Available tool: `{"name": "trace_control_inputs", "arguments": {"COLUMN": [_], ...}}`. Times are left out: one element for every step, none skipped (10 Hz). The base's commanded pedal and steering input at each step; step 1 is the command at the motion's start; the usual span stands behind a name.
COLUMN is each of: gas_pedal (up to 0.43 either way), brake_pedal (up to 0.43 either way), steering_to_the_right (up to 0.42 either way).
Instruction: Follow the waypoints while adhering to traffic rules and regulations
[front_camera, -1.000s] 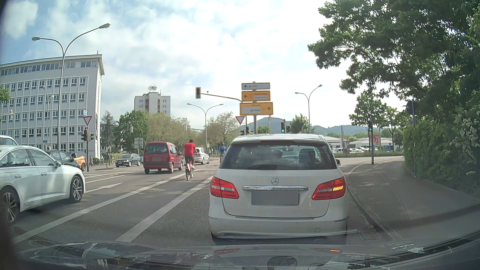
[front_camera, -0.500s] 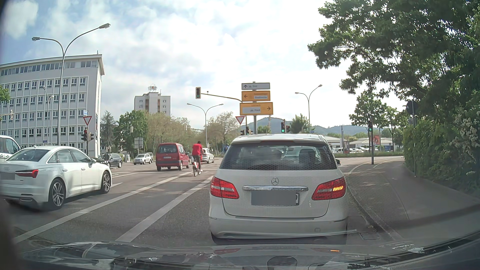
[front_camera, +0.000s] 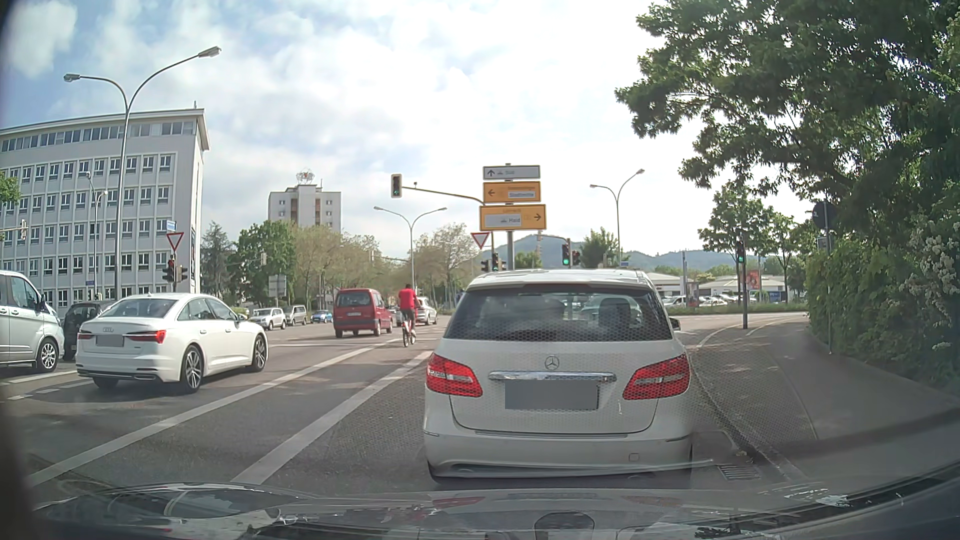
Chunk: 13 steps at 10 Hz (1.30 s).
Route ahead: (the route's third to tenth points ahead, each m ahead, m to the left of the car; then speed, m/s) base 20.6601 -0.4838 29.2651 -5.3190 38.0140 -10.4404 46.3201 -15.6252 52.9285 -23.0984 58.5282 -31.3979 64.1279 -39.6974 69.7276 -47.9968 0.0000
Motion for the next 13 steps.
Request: {"name": "trace_control_inputs", "arguments": {"gas_pedal": [0.000,0.000,0.000,0.000,0.000,0.000,0.000,0.000,0.000,0.260,0.461,0.480,0.488], "brake_pedal": [0.250,0.250,0.250,0.250,0.250,0.250,0.201,0.000,0.000,0.000,0.000,0.000,0.000], "steering_to_the_right": [0.079,0.079,0.079,0.079,0.079,0.079,0.079,0.079,0.078,0.079,0.078,0.079,0.078]}}
